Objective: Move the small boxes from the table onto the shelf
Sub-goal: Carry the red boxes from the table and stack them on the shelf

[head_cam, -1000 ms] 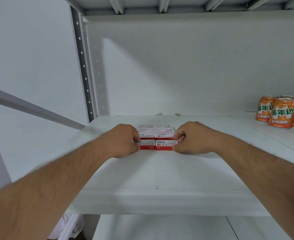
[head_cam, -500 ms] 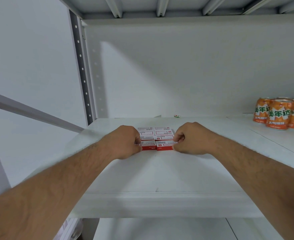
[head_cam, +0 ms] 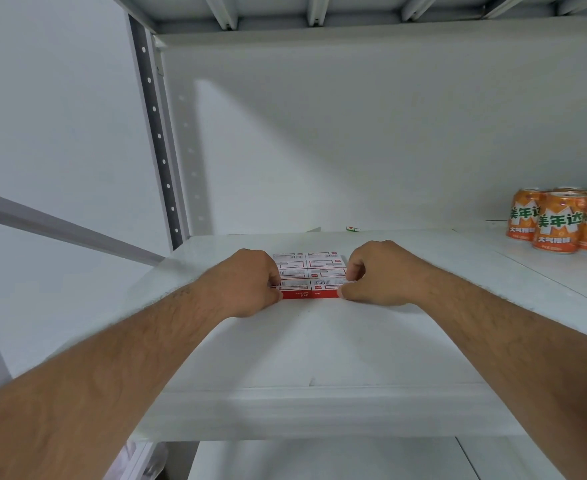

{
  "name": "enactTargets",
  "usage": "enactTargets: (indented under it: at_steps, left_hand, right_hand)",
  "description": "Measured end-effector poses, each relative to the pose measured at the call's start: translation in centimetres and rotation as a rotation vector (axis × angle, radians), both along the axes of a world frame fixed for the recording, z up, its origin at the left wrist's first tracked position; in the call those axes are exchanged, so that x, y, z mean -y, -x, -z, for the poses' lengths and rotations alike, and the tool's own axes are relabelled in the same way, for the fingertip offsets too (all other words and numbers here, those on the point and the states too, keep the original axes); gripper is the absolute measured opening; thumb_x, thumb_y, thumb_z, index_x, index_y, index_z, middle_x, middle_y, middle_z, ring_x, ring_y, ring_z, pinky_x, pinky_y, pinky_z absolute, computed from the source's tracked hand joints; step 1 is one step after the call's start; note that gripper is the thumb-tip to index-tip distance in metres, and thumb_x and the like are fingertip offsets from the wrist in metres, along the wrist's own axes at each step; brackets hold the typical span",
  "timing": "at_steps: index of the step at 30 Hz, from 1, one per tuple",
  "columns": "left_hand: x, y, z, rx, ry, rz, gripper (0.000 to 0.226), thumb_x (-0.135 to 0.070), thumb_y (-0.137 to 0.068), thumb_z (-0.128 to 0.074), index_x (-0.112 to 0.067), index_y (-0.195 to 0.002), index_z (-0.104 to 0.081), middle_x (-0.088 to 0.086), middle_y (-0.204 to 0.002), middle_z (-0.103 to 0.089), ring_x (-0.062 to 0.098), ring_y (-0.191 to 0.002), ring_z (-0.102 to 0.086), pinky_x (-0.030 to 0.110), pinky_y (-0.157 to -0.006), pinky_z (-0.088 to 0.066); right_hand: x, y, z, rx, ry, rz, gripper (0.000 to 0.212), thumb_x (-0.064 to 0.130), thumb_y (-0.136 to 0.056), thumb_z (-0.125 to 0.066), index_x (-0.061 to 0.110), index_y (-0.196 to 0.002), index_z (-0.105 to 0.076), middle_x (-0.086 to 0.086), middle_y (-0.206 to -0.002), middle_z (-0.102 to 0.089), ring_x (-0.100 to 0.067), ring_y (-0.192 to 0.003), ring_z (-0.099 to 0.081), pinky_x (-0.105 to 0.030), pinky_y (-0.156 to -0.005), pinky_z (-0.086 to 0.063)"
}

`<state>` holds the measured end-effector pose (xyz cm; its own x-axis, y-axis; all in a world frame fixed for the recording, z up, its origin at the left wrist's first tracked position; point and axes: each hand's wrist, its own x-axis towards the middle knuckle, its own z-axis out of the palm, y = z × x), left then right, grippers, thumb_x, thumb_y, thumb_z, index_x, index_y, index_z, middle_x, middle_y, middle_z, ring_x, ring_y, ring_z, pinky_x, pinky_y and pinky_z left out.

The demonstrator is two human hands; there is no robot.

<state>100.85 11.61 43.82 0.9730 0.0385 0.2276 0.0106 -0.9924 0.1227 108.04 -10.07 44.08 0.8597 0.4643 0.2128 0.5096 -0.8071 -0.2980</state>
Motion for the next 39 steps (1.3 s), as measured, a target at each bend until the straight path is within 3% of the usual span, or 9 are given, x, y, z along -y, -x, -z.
enactTargets:
  at_steps: [11, 15, 19, 24, 27, 31, 33, 39]
  left_hand:
    - [0.2, 0.3, -0.2, -0.029, -0.015, -0.012, 0.022, -0.032, -0.088, -0.06, -0.022, -0.102, -0.074, -0.004, -0.1, -0.069, 0.015, -0.083, -0.064, 0.022, -0.065, -0.046]
    - [0.1, 0.8, -0.4, -0.061, 0.011, -0.026, 0.034, -0.038, -0.087, -0.061, -0.024, -0.117, -0.067, -0.004, -0.115, -0.065, 0.015, -0.098, -0.064, 0.025, -0.079, -0.051]
    - [-0.1, 2.1, -1.1, -0.091, -0.001, -0.064, 0.061, -0.05, -0.09, -0.055, -0.028, -0.146, -0.04, -0.006, -0.146, -0.045, 0.018, -0.13, -0.048, 0.032, -0.104, -0.042]
    - [0.1, 3.8, -1.2, -0.147, -0.1, -0.137, 0.071, -0.057, -0.093, -0.043, -0.03, -0.154, -0.018, -0.009, -0.16, -0.023, 0.02, -0.143, -0.032, 0.038, -0.114, -0.031]
    - [0.6, 5.7, -1.2, -0.153, -0.1, -0.189, 0.071, -0.058, -0.092, -0.042, -0.029, -0.154, -0.02, -0.008, -0.159, -0.026, 0.022, -0.142, -0.034, 0.039, -0.113, -0.031]
    - [1.5, 8.7, -1.4, -0.119, -0.072, -0.3, 0.065, -0.053, -0.091, -0.045, -0.026, -0.148, -0.033, -0.004, -0.15, -0.041, 0.025, -0.134, -0.043, 0.041, -0.105, -0.041]
    - [2.3, 10.5, -1.5, -0.112, -0.04, -0.353, 0.067, -0.052, -0.091, -0.047, -0.027, -0.151, -0.029, -0.004, -0.152, -0.039, 0.025, -0.136, -0.041, 0.04, -0.106, -0.041]
    - [5.8, 16.4, -0.8, -0.063, -0.032, -0.54, 0.069, -0.051, -0.092, -0.046, -0.029, -0.153, -0.021, -0.005, -0.157, -0.031, 0.024, -0.139, -0.037, 0.042, -0.111, -0.036]
  right_hand:
    - [0.3, 0.1, 0.1, -0.006, -0.016, -0.011, 0.022, 0.038, -0.081, -0.079, 0.018, -0.089, -0.076, 0.005, -0.093, -0.073, -0.013, -0.086, -0.068, -0.028, -0.073, -0.053]
    - [0.5, 1.0, -0.2, -0.01, 0.023, 0.01, 0.039, 0.054, -0.078, -0.075, 0.025, -0.105, -0.071, 0.007, -0.106, -0.07, -0.014, -0.094, -0.066, -0.032, -0.082, -0.055]
    - [0.7, 3.1, -0.6, 0.101, 0.085, 0.021, 0.06, 0.066, -0.084, -0.059, 0.035, -0.136, -0.056, 0.009, -0.135, -0.057, -0.014, -0.127, -0.048, -0.034, -0.101, -0.044]
    - [-1.1, 6.4, -0.2, 0.121, 0.222, -0.103, 0.069, 0.065, -0.094, -0.044, 0.028, -0.152, -0.035, 0.004, -0.16, -0.031, -0.02, -0.152, -0.014, -0.036, -0.122, -0.017]
    - [-2.5, 7.8, 0.1, 0.114, 0.192, -0.147, 0.065, 0.065, -0.093, -0.041, 0.03, -0.148, -0.041, 0.004, -0.154, -0.039, -0.022, -0.147, -0.024, -0.038, -0.117, -0.026]
    - [-3.6, 9.5, -0.1, 0.1, 0.116, -0.193, 0.054, 0.065, -0.09, -0.046, 0.029, -0.13, -0.054, 0.005, -0.132, -0.055, -0.024, -0.127, -0.045, -0.039, -0.098, -0.041]
    - [-3.8, 10.3, -0.1, 0.087, 0.101, -0.224, 0.052, 0.064, -0.09, -0.047, 0.025, -0.123, -0.055, 0.004, -0.125, -0.056, -0.024, -0.121, -0.048, -0.039, -0.094, -0.043]
    - [-2.3, 13.2, 0.4, 0.102, 0.11, -0.408, 0.062, 0.062, -0.094, -0.045, 0.019, -0.139, -0.047, -0.003, -0.14, -0.051, -0.027, -0.127, -0.046, -0.045, -0.101, -0.044]
